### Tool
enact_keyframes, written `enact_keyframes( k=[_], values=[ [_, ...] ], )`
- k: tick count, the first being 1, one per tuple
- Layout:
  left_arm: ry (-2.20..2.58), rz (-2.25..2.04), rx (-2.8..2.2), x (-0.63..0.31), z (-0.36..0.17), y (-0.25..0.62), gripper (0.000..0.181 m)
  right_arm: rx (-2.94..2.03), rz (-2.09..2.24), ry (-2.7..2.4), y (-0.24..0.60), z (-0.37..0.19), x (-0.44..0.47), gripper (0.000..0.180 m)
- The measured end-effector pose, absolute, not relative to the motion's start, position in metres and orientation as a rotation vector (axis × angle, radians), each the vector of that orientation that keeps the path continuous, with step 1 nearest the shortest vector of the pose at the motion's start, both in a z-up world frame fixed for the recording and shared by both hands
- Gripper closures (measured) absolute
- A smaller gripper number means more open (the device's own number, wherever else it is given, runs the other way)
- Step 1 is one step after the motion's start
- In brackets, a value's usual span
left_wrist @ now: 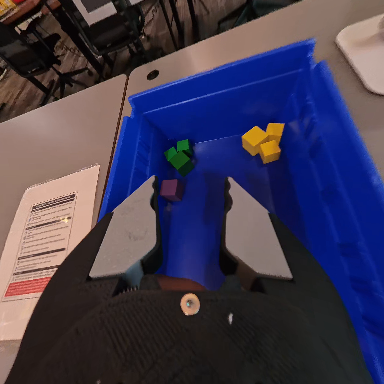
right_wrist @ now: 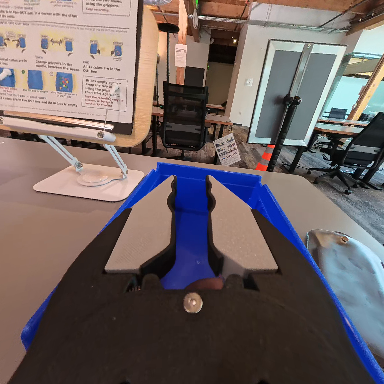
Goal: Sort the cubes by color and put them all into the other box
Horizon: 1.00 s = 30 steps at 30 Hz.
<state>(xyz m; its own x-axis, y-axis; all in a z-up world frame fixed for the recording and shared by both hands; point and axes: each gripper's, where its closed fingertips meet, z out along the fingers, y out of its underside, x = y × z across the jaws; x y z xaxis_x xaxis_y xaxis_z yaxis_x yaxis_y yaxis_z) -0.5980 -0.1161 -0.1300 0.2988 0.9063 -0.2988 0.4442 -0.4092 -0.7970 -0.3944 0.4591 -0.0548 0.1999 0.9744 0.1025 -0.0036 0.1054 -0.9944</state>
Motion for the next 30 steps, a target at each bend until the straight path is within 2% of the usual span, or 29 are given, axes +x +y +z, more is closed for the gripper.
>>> enact_keyframes(
  k=[19, 30],
  values=[
    [-0.978, 0.931, -1.607, -0.56, -0.059, -0.034, 0.121, -1.175, 0.949, -1.114, 0.458, -0.056, -0.398, 0.155],
    [-0.947, 0.93, -1.571, -0.567, -0.081, -0.041, 0.124, -1.12, 0.851, -1.171, 0.449, -0.062, -0.406, 0.157]
  ],
)
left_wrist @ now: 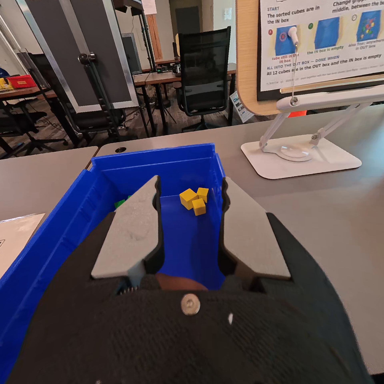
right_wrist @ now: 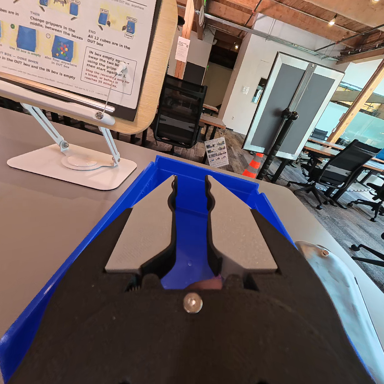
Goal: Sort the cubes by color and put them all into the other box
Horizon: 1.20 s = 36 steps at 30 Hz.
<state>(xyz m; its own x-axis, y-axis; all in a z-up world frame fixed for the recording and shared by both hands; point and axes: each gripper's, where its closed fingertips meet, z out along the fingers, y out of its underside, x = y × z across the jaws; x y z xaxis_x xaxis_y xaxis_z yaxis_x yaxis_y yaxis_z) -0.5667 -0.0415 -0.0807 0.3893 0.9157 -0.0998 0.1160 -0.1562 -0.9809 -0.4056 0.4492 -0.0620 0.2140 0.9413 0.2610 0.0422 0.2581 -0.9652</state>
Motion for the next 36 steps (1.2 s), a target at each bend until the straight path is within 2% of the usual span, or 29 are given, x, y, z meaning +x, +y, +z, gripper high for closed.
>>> enact_keyframes(
  k=[18, 24, 28, 34, 36],
  values=[
    [-0.945, 0.875, -1.564, -0.566, -0.089, -0.035, 0.124, -1.091, 0.861, -1.069, 0.454, -0.05, -0.396, 0.159],
    [-0.876, 0.995, -1.424, -0.546, -0.044, -0.042, 0.124, -1.016, 0.866, -0.979, 0.448, -0.022, -0.378, 0.154],
    [-0.746, 1.01, -1.337, -0.507, -0.012, -0.009, 0.132, -0.893, 1.024, -0.986, 0.374, 0.012, -0.366, 0.169],
    [-0.618, 1.114, -1.512, -0.484, -0.032, 0.055, 0.128, -1.097, 1.29, -1.435, 0.241, -0.052, -0.436, 0.16],
    [-0.601, 1.182, -1.475, -0.474, -0.021, 0.061, 0.135, -1.157, 1.225, -1.528, 0.226, -0.077, -0.454, 0.158]
  ],
)
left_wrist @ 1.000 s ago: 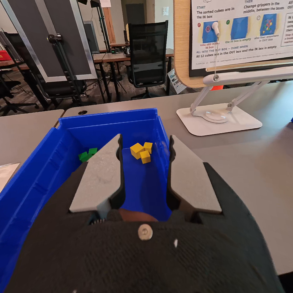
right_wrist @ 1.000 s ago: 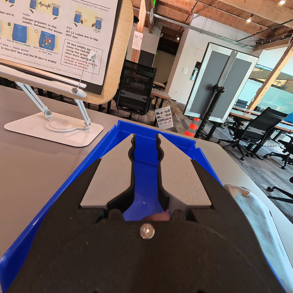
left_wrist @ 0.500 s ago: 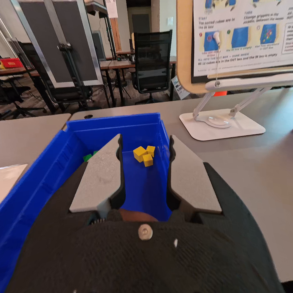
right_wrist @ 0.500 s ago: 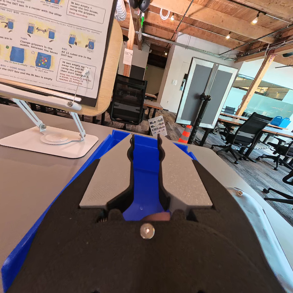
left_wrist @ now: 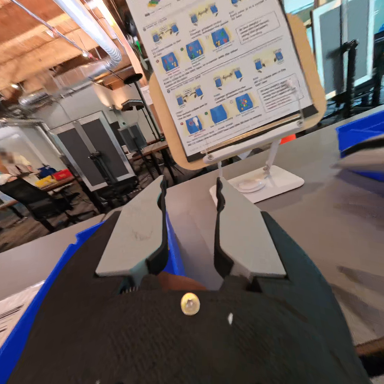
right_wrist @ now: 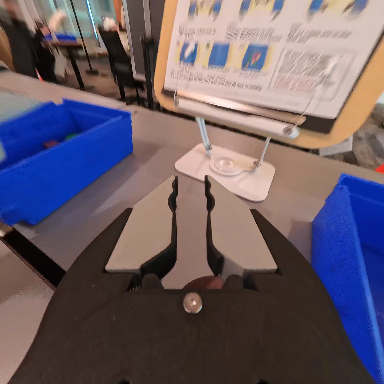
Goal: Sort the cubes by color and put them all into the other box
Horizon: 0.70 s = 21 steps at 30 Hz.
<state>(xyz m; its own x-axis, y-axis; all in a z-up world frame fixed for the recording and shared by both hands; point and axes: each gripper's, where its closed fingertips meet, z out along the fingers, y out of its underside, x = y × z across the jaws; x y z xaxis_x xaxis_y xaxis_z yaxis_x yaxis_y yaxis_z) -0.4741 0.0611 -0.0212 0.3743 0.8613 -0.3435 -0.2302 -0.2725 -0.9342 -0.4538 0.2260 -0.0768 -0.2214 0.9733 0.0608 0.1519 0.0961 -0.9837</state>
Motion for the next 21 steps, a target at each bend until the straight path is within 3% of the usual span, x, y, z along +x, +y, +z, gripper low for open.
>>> enact_keyframes(
  k=[3, 6, 8, 13, 15, 21],
  values=[
    [-0.641, 0.9, -1.56, -0.453, -0.04, 0.107, 0.133, -1.257, 1.075, -1.632, 0.222, -0.12, -0.473, 0.132],
    [-0.665, 0.691, -1.742, -0.441, -0.089, 0.162, 0.122, -1.335, 0.986, -1.694, 0.225, -0.152, -0.483, 0.13],
    [-0.756, 0.698, -1.86, -0.458, -0.127, 0.176, 0.126, -1.384, 0.935, -1.691, 0.235, -0.166, -0.488, 0.124],
    [-1.005, 0.729, -2.037, -0.501, -0.197, 0.166, 0.12, -1.581, 0.831, -1.717, 0.252, -0.201, -0.495, 0.09],
    [-1.131, 0.633, -2.102, -0.507, -0.216, 0.161, 0.109, -1.673, 0.794, -1.746, 0.256, -0.213, -0.496, 0.09],
    [-1.232, 0.518, -2.038, -0.527, -0.22, 0.156, 0.104, -1.72, 0.745, -1.761, 0.257, -0.222, -0.501, 0.085]
  ],
)
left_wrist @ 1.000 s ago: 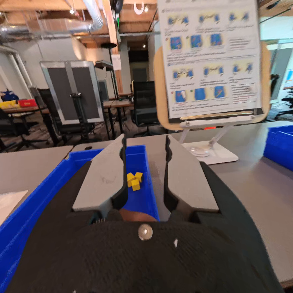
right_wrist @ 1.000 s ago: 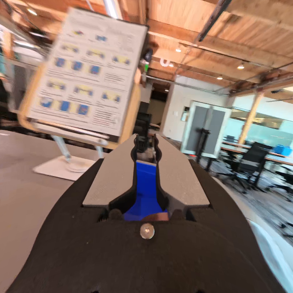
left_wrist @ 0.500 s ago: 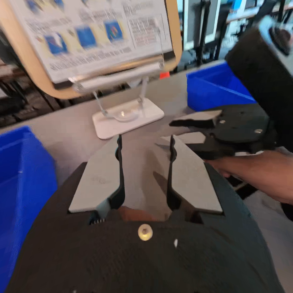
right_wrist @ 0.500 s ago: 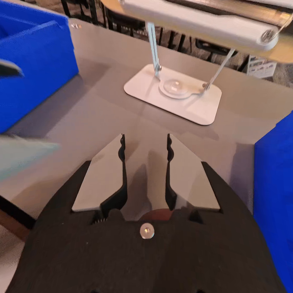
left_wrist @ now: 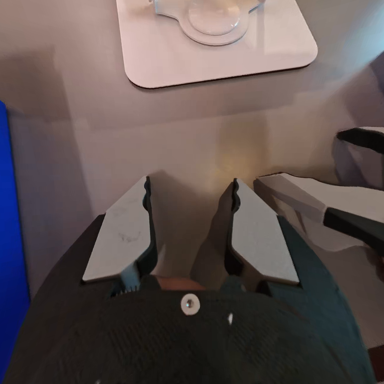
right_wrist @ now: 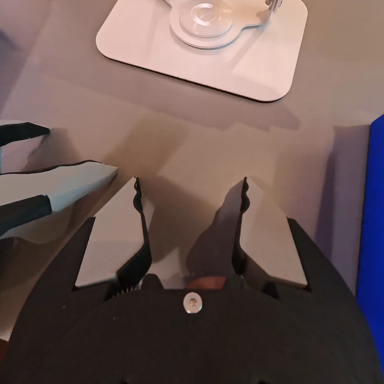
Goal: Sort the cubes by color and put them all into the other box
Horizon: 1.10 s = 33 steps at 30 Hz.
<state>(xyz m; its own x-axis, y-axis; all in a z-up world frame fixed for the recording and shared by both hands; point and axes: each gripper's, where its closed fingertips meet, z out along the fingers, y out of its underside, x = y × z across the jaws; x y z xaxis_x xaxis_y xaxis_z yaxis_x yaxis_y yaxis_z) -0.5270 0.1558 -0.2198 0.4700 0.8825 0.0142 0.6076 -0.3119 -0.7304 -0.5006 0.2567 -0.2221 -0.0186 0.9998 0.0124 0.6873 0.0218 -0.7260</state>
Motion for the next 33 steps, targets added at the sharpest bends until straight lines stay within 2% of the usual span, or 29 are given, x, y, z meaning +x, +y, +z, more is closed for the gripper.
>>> enact_keyframes(
  k=[6, 17, 18, 20, 23, 25, 27, 29, 33],
  values=[
    [-1.237, 0.527, -2.046, -0.544, -0.221, 0.161, 0.096, -1.743, 0.73, -1.737, 0.255, -0.223, -0.512, 0.08],
    [-1.214, 0.514, -2.057, -0.542, -0.221, 0.163, 0.092, -1.721, 0.748, -1.769, 0.252, -0.224, -0.512, 0.079],
    [-1.205, 0.504, -2.056, -0.541, -0.221, 0.163, 0.093, -1.695, 0.769, -1.798, 0.25, -0.223, -0.511, 0.085],
    [-1.176, 0.481, -2.033, -0.54, -0.216, 0.164, 0.1, -1.613, 0.817, -1.818, 0.248, -0.214, -0.51, 0.108],
    [-1.05, 0.506, -1.946, -0.541, -0.195, 0.162, 0.118, -1.366, 0.935, -1.705, 0.244, -0.161, -0.506, 0.158],
    [-1.016, 0.549, -1.918, -0.544, -0.187, 0.157, 0.151, -1.138, 1.101, -1.616, 0.221, -0.111, -0.489, 0.18],
    [-1.016, 0.617, -1.896, -0.551, -0.183, 0.15, 0.181, -0.881, 1.27, -1.579, 0.183, -0.066, -0.458, 0.18],
    [-1.035, 0.685, -1.877, -0.557, -0.179, 0.142, 0.181, -0.643, 1.414, -1.654, 0.134, -0.043, -0.422, 0.18],
    [-1.066, 0.84, -1.811, -0.565, -0.167, 0.129, 0.181, -0.408, 1.414, -1.647, 0.089, -0.03, -0.388, 0.18]
  ],
)
